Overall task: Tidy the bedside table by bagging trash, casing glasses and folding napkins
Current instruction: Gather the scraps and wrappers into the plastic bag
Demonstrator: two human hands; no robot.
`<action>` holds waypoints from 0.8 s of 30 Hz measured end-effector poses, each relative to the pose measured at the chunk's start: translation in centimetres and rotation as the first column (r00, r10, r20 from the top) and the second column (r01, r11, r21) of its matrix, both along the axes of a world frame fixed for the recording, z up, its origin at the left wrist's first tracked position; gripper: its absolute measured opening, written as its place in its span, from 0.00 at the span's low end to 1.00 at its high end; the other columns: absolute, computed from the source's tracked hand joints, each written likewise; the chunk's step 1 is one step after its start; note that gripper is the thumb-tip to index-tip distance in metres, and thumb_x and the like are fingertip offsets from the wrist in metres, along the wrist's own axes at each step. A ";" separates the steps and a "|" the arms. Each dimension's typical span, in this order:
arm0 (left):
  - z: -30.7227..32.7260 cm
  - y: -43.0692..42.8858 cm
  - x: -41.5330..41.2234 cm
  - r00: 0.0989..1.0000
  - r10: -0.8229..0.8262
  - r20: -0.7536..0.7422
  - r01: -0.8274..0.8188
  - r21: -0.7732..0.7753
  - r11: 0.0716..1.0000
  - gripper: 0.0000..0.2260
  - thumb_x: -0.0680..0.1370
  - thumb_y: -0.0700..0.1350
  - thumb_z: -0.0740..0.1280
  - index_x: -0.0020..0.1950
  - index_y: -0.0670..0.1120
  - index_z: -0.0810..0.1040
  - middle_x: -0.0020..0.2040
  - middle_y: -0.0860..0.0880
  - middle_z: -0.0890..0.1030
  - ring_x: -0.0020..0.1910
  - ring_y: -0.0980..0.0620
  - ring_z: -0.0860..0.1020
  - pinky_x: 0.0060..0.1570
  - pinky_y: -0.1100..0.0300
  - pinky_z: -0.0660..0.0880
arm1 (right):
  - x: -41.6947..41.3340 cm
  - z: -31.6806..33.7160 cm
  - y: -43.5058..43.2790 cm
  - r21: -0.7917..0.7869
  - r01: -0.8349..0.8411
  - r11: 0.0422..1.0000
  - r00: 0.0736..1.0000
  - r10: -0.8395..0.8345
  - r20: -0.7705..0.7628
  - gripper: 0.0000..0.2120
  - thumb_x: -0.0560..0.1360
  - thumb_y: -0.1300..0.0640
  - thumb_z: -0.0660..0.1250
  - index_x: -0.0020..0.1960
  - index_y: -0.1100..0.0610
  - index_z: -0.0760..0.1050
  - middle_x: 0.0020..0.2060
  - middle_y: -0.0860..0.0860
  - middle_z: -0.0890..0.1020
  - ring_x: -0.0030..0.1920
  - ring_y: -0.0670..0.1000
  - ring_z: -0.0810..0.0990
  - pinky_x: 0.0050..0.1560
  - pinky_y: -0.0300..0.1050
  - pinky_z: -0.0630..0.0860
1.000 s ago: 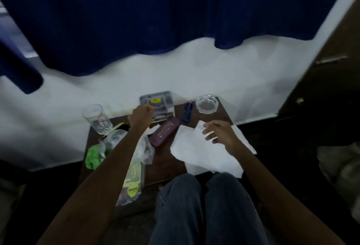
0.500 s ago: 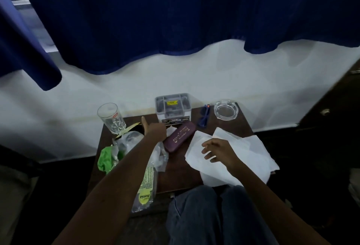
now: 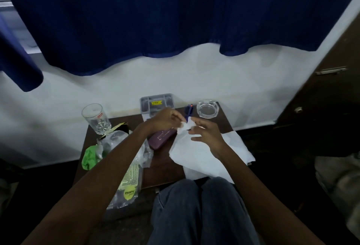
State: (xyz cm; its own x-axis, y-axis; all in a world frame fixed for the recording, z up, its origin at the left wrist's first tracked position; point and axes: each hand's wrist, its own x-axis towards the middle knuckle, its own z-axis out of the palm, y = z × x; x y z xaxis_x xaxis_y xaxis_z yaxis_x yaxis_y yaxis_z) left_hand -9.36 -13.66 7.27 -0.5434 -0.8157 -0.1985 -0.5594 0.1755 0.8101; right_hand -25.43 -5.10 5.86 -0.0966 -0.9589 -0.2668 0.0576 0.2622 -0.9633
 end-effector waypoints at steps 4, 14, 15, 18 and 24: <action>-0.9 2.7 -4.0 0.993 0.036 -0.114 -0.026 0.089 0.996 0.05 0.74 0.36 0.69 0.40 0.45 0.78 0.32 0.51 0.79 0.25 0.63 0.77 0.34 0.65 0.75 | -2.4 0.8 1.3 -0.028 0.028 0.999 1.000 -0.028 0.007 0.06 0.70 0.71 0.68 0.47 0.66 0.78 0.32 0.53 0.82 0.28 0.46 0.82 0.33 0.37 0.80; -3.2 7.1 -10.4 0.996 0.056 -0.067 -0.053 0.045 0.998 0.07 0.78 0.38 0.61 0.50 0.38 0.77 0.45 0.40 0.81 0.30 0.58 0.78 0.27 0.75 0.69 | -17.2 -3.7 7.0 0.119 0.330 0.937 0.776 -0.197 -0.600 0.08 0.73 0.67 0.63 0.39 0.61 0.79 0.33 0.57 0.81 0.35 0.54 0.81 0.41 0.44 0.81; -3.3 7.3 -10.7 0.995 0.063 -0.080 -0.061 0.032 0.998 0.08 0.78 0.36 0.60 0.51 0.35 0.78 0.45 0.38 0.81 0.29 0.59 0.77 0.28 0.75 0.70 | -19.0 -4.3 8.0 0.180 0.322 0.929 0.716 -0.115 -0.689 0.07 0.74 0.65 0.63 0.46 0.61 0.80 0.41 0.60 0.83 0.44 0.58 0.82 0.49 0.49 0.80; -3.3 7.9 -11.0 0.990 0.083 -0.119 -0.083 0.002 0.997 0.10 0.78 0.34 0.58 0.52 0.32 0.77 0.45 0.38 0.80 0.27 0.61 0.78 0.28 0.75 0.70 | -22.8 -5.2 10.5 0.292 0.246 0.924 0.626 0.078 -0.776 0.11 0.75 0.64 0.61 0.54 0.62 0.79 0.58 0.62 0.80 0.56 0.55 0.80 0.58 0.50 0.75; -3.7 8.1 -8.4 0.976 0.150 -0.160 -0.160 -0.054 0.986 0.08 0.78 0.34 0.59 0.49 0.34 0.78 0.42 0.41 0.79 0.33 0.56 0.77 0.33 0.71 0.75 | -22.1 -4.0 10.6 0.312 0.245 0.918 0.635 0.092 -0.767 0.15 0.76 0.66 0.57 0.61 0.64 0.75 0.60 0.62 0.76 0.59 0.61 0.76 0.57 0.48 0.72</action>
